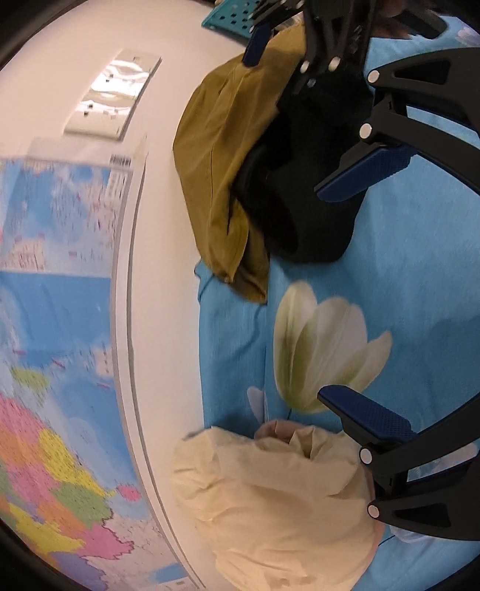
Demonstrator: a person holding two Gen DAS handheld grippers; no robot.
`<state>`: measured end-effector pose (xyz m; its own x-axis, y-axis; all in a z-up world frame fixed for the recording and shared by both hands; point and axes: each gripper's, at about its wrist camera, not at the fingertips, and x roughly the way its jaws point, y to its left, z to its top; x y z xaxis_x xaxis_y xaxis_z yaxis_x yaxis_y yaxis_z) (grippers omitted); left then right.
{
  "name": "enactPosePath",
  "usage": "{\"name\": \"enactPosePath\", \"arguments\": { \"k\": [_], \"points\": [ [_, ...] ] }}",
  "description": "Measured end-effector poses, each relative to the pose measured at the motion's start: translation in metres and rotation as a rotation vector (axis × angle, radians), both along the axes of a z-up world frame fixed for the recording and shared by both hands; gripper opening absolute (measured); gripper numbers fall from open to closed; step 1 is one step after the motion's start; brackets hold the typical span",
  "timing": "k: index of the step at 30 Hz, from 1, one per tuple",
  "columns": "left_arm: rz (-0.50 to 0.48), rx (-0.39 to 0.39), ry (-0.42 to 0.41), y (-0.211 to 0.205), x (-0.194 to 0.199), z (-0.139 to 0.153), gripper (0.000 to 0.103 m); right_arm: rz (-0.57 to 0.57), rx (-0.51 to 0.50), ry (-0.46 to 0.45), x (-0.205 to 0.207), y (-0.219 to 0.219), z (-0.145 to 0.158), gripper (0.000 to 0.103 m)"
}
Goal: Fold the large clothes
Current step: 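Grasp the olive-brown jacket edge with the right gripper and lift it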
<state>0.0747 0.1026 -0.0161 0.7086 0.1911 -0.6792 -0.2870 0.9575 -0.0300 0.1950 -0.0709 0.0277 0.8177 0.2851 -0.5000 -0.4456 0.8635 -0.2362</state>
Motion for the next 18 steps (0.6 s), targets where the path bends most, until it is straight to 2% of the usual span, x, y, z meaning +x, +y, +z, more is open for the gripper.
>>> {"name": "enactPosePath", "arguments": {
  "k": [1,2,3,5,6,7,9,10,11,12,13,15,17,18],
  "points": [
    [0.004,0.001,0.005,0.002,0.001,-0.002,0.096,0.011,-0.032,0.017,0.008,0.004,-0.002,0.088],
    [0.007,0.001,0.011,0.004,0.003,-0.003,0.096,0.023,-0.042,0.037,0.012,0.005,-0.002,0.07],
    [0.008,0.0,0.019,0.007,0.004,-0.005,0.096,0.048,-0.033,0.058,0.015,0.002,0.0,0.056],
    [0.009,-0.002,0.026,0.011,0.006,-0.008,0.096,0.075,-0.012,0.054,0.011,-0.009,0.011,0.014],
    [0.011,-0.001,0.03,0.014,0.007,-0.01,0.096,0.086,0.006,0.051,0.007,-0.016,0.018,0.006],
    [0.012,0.0,0.031,0.016,0.008,-0.011,0.096,0.089,0.028,0.038,0.003,-0.023,0.025,0.004],
    [0.013,0.001,0.038,0.019,0.011,-0.013,0.096,0.066,0.064,-0.03,-0.005,-0.035,0.045,0.004],
    [0.012,0.002,0.04,0.02,0.013,-0.015,0.096,0.045,0.055,-0.055,-0.006,-0.035,0.049,0.008],
    [0.01,0.006,0.04,0.021,0.015,-0.016,0.096,0.026,0.033,-0.066,-0.005,-0.03,0.049,0.032],
    [0.01,0.014,0.042,0.022,0.017,-0.017,0.096,0.039,-0.01,-0.055,-0.001,-0.02,0.046,0.052],
    [0.009,0.018,0.048,0.022,0.02,-0.019,0.096,0.038,-0.076,-0.075,0.002,-0.005,0.04,0.08],
    [0.013,0.02,0.058,0.025,0.024,-0.023,0.096,0.028,-0.18,-0.119,0.01,0.02,0.031,0.076],
    [0.02,0.025,0.061,0.028,0.025,-0.025,0.096,0.036,-0.233,-0.099,0.027,0.042,0.023,0.073],
    [0.025,0.026,0.064,0.03,0.026,-0.026,0.096,0.037,-0.244,-0.09,0.035,0.049,0.022,0.068]
  ]
}}
